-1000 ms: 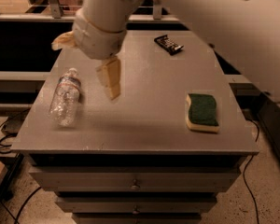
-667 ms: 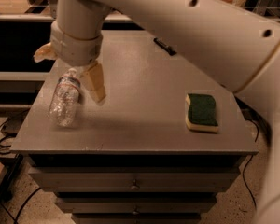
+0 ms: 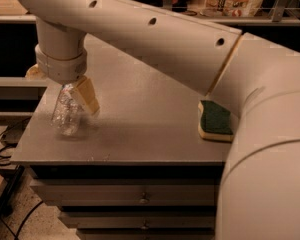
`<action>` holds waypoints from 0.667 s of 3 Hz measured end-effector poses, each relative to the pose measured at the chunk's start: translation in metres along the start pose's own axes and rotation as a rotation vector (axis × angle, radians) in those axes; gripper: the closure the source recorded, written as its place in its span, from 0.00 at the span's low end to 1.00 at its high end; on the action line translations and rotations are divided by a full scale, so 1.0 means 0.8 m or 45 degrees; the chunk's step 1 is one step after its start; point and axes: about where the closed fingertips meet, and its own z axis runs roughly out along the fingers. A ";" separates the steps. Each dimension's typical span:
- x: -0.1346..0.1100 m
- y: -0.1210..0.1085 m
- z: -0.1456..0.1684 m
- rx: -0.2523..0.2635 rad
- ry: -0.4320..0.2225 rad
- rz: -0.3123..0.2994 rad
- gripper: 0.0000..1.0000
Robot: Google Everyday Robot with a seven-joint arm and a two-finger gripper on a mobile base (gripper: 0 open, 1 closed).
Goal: Pick water bottle
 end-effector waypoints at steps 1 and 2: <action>0.017 -0.003 0.042 -0.042 0.043 0.047 0.02; 0.028 0.008 0.071 -0.106 0.035 0.088 0.22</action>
Offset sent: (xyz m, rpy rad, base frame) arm 0.0332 -0.0044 -0.0849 -0.1336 0.0698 -0.1098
